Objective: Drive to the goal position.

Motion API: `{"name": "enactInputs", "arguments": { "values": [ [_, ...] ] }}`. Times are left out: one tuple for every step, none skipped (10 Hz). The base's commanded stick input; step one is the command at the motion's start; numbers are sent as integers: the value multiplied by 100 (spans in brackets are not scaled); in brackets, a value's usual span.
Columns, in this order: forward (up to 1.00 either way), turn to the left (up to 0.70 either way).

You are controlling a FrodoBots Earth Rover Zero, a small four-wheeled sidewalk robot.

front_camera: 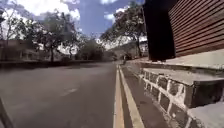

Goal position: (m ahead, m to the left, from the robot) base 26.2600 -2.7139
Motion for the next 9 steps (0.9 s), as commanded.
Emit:
{"name": "enactInputs", "arguments": {
  "values": [
    [70, 0],
    [70, 0],
    [70, 0],
    [70, 0],
    [70, 0],
    [70, 0],
    [70, 0],
    [70, 0],
    [70, 0]
  ]
}}
